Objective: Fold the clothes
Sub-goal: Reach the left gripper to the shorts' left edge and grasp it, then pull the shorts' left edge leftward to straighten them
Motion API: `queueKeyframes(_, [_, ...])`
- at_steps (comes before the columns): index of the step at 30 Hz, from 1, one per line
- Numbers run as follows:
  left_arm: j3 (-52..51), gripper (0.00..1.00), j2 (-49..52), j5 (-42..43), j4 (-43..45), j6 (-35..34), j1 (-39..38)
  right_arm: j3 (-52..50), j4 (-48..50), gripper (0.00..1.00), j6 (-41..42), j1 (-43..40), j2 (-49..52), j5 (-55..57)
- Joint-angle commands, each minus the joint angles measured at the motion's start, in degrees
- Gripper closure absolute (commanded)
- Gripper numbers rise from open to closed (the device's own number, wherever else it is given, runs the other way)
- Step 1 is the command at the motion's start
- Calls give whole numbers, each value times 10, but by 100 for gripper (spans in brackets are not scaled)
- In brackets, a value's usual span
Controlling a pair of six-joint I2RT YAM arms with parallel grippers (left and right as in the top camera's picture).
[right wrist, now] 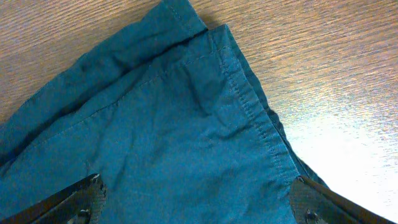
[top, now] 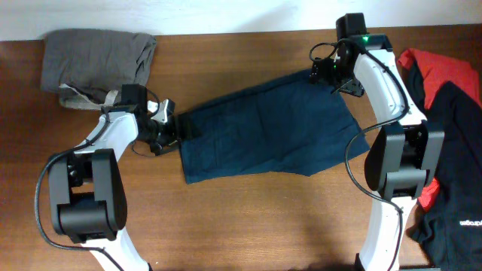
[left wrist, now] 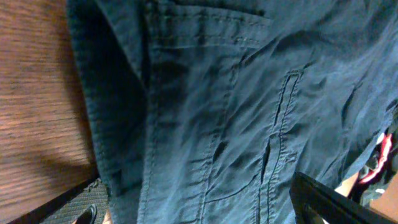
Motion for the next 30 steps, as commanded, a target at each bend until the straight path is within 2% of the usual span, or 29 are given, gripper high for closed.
queueKeyframes(1, [-17,6,56,-12,6,-4,-13,-3,-4,2,5,0,1,-1])
queueKeyframes(7, [-17,11,69,5,16,-2,-14,-3,-9,1,5,0,1,-1])
queueKeyframes(8, [-17,20,69,5,18,-1,-14,-3,-11,1,5,1,1,-1])
queueKeyframes(10, [-17,32,69,4,20,0,-14,-3,-14,1,5,1,1,-1])
queueKeyframes(13, [-17,61,69,4,23,9,-14,-3,-16,2,5,1,1,-1])
queueKeyframes(16, [-17,80,69,4,28,13,-14,-3,-17,1,5,1,1,-1])
queueKeyframes(18, [-17,99,69,4,37,12,-13,-3,-17,1,5,1,1,-1])
queueKeyframes(27, [9,100,69,-5,50,12,19,-3,-17,1,5,1,1,-1])
queueKeyframes(30, [28,100,69,-37,28,12,42,-3,-17,2,5,0,1,-1])
